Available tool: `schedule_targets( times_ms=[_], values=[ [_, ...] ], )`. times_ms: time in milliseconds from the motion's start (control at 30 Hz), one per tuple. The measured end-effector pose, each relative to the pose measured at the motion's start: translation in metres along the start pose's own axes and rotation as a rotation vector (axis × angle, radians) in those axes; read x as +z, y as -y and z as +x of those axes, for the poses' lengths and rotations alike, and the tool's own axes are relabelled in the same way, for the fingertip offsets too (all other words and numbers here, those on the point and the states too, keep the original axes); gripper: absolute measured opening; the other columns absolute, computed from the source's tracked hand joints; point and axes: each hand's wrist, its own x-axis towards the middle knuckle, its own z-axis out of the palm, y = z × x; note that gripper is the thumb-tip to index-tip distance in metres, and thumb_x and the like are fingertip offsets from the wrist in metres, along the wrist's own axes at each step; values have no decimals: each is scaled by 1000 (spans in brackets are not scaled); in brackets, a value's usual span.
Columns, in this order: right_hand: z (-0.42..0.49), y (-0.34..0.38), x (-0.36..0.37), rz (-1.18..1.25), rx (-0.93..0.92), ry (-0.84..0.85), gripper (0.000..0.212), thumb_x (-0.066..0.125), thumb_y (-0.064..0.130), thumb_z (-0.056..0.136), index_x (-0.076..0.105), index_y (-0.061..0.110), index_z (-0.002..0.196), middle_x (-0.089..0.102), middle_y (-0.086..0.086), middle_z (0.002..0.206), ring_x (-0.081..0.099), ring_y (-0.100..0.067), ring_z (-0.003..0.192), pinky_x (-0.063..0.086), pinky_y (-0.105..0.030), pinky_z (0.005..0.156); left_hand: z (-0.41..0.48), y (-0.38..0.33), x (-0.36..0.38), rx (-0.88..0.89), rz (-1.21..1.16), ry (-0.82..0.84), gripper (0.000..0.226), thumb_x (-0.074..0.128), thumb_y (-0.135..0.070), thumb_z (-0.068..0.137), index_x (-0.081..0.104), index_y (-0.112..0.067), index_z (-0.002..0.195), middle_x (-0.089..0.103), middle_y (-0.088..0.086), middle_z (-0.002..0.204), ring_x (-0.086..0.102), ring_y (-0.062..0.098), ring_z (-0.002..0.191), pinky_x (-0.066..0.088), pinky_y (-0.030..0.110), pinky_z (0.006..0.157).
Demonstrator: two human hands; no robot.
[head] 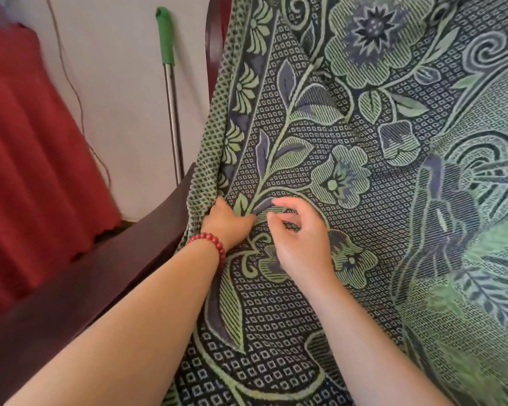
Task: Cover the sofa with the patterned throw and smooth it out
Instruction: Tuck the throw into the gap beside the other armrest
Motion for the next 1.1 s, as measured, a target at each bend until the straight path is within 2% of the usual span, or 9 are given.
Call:
schedule_targets(
  times_ms=[67, 200, 300, 467, 633, 700, 800, 967, 1100],
  values=[
    [1, -2, 1, -6, 0, 3, 17, 61, 21, 88, 61, 29, 103, 59, 13, 112, 55, 3, 101, 51, -24, 85, 8, 0, -2, -27, 41, 43, 81, 75, -48, 68, 41, -10, 131, 53, 6, 129, 52, 27, 116, 42, 32, 99],
    [-3, -7, 1, -27, -26, 23, 19, 60, 20, 88, 60, 29, 105, 56, 12, 114, 55, 1, 103, 52, -25, 86, 11, -6, -7, -35, -8, 88, 54, 80, -42, 67, 54, -11, 102, 58, 3, 103, 56, 22, 95, 45, 28, 86],
    [-6, -8, 4, -29, -31, 19, 20, 59, 18, 88, 60, 28, 105, 56, 11, 115, 55, -2, 104, 52, -28, 87, 6, -3, -1, -20, 155, 33, 86, 74, -51, 66, 37, -14, 135, 36, 16, 137, 37, 33, 127, 33, 41, 108],
    [-11, -3, 0, -33, -44, 43, 21, 60, 17, 89, 59, 28, 106, 54, 13, 115, 53, 2, 104, 50, -23, 88, -13, -2, 7, 46, 339, 6, 83, 60, -54, 76, 19, -32, 144, 9, 19, 149, 16, 37, 138, 19, 47, 111],
    [-12, -2, -10, -14, -32, 20, 21, 60, 16, 88, 61, 27, 106, 56, 13, 115, 55, 2, 103, 51, -22, 87, -3, 0, 5, -4, 156, 184, 120, 73, -58, 63, -5, -24, 148, 39, 13, 143, 45, 32, 126, 37, 36, 104],
    [-13, -4, -15, -21, -30, 22, 22, 59, 16, 88, 60, 28, 106, 56, 13, 115, 55, 3, 103, 50, -20, 86, 2, -1, 3, -58, 28, 179, 123, 82, -53, 56, 12, -10, 147, 47, 6, 136, 50, 26, 121, 40, 35, 104],
    [-14, -7, -18, -18, -21, 23, 22, 59, 15, 88, 59, 30, 105, 56, 12, 117, 55, 4, 103, 49, -18, 85, 6, 4, 6, -3, -91, 215, 87, 83, -55, 45, 60, -21, 122, 65, -5, 117, 62, 15, 101, 48, 35, 96],
    [-16, -7, -12, -7, -15, 46, 23, 59, 14, 88, 59, 30, 104, 54, 12, 115, 54, 2, 103, 49, -17, 85, 5, 13, 16, 87, -45, 77, 73, 75, -53, 62, 53, -30, 127, 61, -10, 119, 56, 15, 109, 41, 29, 98],
    [-22, -10, -8, 2, -20, 80, 23, 59, 14, 88, 59, 30, 104, 55, 12, 115, 54, 4, 103, 46, -13, 83, 6, 15, 13, 107, 21, 38, 81, 76, -60, 50, 57, -30, 123, 64, -10, 117, 59, 15, 108, 44, 32, 97]
  ],
)
